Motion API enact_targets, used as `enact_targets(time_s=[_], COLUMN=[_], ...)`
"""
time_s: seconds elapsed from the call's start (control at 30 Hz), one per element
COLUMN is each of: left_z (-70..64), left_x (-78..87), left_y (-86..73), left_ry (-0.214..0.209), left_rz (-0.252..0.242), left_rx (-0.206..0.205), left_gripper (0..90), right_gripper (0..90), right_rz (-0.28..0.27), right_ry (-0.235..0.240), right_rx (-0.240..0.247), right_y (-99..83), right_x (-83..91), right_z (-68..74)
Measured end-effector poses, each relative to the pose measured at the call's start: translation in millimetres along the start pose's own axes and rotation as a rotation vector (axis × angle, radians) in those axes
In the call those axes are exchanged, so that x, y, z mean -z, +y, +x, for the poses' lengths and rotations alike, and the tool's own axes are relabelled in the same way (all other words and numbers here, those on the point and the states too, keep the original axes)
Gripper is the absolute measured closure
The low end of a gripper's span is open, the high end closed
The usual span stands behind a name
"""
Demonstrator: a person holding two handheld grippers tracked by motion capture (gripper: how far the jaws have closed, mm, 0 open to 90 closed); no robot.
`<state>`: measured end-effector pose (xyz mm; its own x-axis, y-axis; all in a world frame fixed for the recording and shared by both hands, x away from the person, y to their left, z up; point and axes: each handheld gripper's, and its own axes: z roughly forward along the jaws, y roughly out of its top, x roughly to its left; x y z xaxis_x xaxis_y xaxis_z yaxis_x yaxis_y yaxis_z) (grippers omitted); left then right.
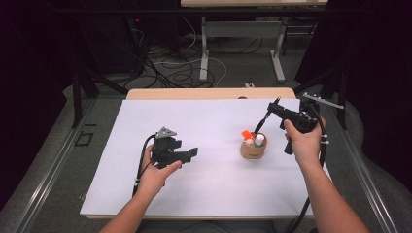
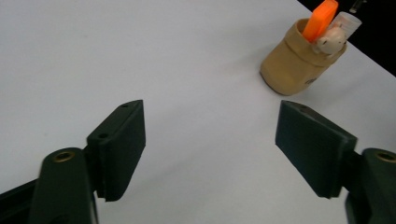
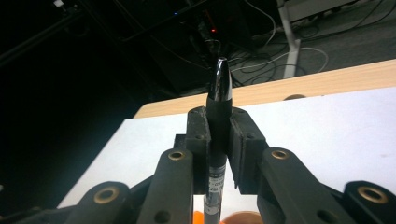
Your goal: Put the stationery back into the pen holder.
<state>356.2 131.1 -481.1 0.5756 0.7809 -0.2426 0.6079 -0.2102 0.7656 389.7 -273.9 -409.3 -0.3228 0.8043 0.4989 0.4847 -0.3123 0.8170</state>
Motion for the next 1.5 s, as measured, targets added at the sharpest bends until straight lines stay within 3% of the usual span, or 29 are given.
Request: enact_targets(time_s=[0.07, 0.23, 0.37, 0.4, 0.43, 0.77, 1.0, 1.03, 1.07, 1.13, 1.2, 1.23, 1.27, 1.33, 1.37, 1.5], left_z=[4.6, 15.6, 22.0, 23.7, 25.1, 40.4, 46.4, 47.3, 48.0, 49.3, 50.8, 51.4, 51.7, 52.4, 52.3, 52.4], left_x=[2.3, 10.7, 16.7, 18.2, 19.4, 34.0, 39.8, 40.6, 40.9, 41.8, 42.1, 42.2, 42.2, 42.2, 42.2, 40.8], left_y=[-1.3, -3.5, -6.3, -7.1, -7.8, -16.7, -23.3, -23.9, -24.6, -25.7, -26.9, -27.4, -27.8, -28.0, -28.0, -28.9], left_ry=[0.0, 0.015, 0.037, 0.043, 0.046, 0.078, 0.093, 0.095, 0.095, 0.098, 0.096, 0.098, 0.1, 0.101, 0.101, 0.102], left_rz=[-0.005, -0.022, -0.034, -0.034, -0.036, -0.033, -0.032, -0.029, -0.031, -0.028, -0.029, -0.026, -0.025, -0.023, -0.023, -0.017], left_rx=[0.032, 0.057, 0.062, 0.058, 0.06, 0.074, 0.079, 0.078, 0.081, 0.084, 0.086, 0.086, 0.086, 0.084, 0.084, 0.086], left_gripper=[19.0, 16.1, 15.9, 15.6, 14.9, 4.8, 4.5, 4.5, 4.5, 4.5, 4.5, 4.5, 4.5, 4.5, 4.6, 4.5], right_gripper=[79.8, 79.7, 79.7, 79.8, 79.8, 79.6, 79.6, 79.7, 79.7, 79.7, 79.6, 79.6, 79.6, 79.6, 79.6, 79.6], right_rz=[-0.011, -0.006, -0.021, -0.066, -0.028, -0.037, -0.038, -0.057, -0.073, -0.04, -0.045, -0.042, -0.038, -0.066, -0.04, -0.046], right_ry=[-0.015, -0.029, -0.049, -0.053, -0.051, -0.069, -0.081, -0.09, -0.085, -0.093, -0.105, -0.089, -0.086, -0.087, -0.086, -0.084], right_rx=[0.011, 0.018, 0.034, 0.034, 0.037, 0.039, 0.02, 0.029, 0.005, 0.002, 0.001, -0.005, 0.026, 0.016, 0.033, 0.017], right_y=[-1.0, -3.3, -1.4, -1.8, -0.1, 0.5, 2.0, 2.4, 2.2, 3.3, 1.9, 1.1, 0.9, -0.8, -0.1, -0.2], right_x=[-0.6, -0.9, 0.9, -2.1, 1.3, -5.2, -7.1, -8.0, -8.8, -6.4, -7.1, -7.2, -6.3, -7.0, -4.9, -2.5], right_z=[-1.6, -6.8, -8.7, -9.3, -10.6, -14.0, -18.0, -19.6, -19.2, -21.5, -22.5, -22.1, -23.7, -22.6, -23.5, -21.6])
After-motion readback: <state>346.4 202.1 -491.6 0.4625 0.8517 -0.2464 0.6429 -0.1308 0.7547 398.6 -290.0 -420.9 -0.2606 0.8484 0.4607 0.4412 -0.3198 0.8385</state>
